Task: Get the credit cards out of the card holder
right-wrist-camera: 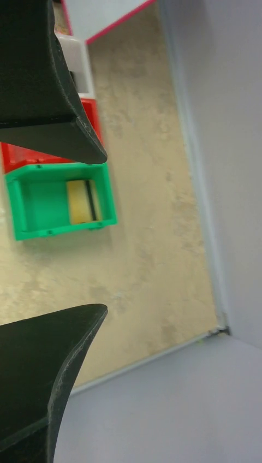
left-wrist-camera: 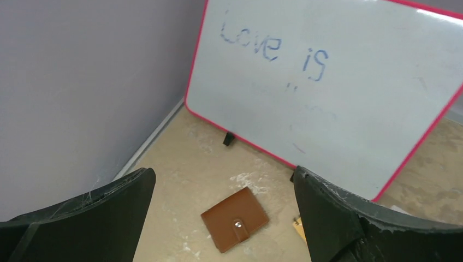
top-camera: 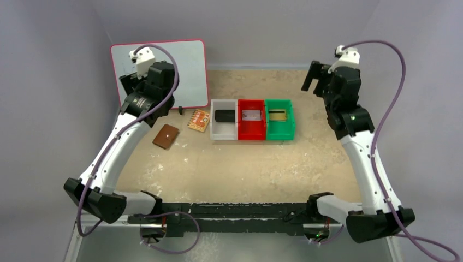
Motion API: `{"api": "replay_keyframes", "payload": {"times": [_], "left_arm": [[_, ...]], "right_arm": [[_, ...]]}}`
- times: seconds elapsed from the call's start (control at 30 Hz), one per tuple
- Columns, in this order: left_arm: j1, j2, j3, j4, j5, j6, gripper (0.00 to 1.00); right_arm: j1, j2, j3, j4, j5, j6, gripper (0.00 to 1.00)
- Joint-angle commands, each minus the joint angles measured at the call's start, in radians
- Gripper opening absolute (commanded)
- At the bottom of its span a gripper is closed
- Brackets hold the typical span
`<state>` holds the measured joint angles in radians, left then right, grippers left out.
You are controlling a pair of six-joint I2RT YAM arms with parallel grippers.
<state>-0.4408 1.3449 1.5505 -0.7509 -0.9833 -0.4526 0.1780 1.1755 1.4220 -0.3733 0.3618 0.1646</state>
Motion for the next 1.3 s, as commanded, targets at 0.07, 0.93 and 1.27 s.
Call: {"api": "replay_keyframes", "payload": {"times": [0.07, 0.93, 1.27], "left_arm": [[0.101, -0.154, -0.153, 0.028, 0.006, -0.069, 1.0], [0.292, -0.075, -0.585, 0.133, 0.714, -0.25, 1.0], [0.302, 0.304, -0.384, 0.115, 0.47, -0.122, 0.97]], "right_arm": [[-0.013, -0.194, -0.233, 0.038, -0.129, 0.121, 1.0], [-0.032, -0.352, -0.498, -0.025, -0.383, 0.239, 1.0], [-0.034, -0.481, -0.535, -0.121, -0.363, 0.303, 1.0]]}}
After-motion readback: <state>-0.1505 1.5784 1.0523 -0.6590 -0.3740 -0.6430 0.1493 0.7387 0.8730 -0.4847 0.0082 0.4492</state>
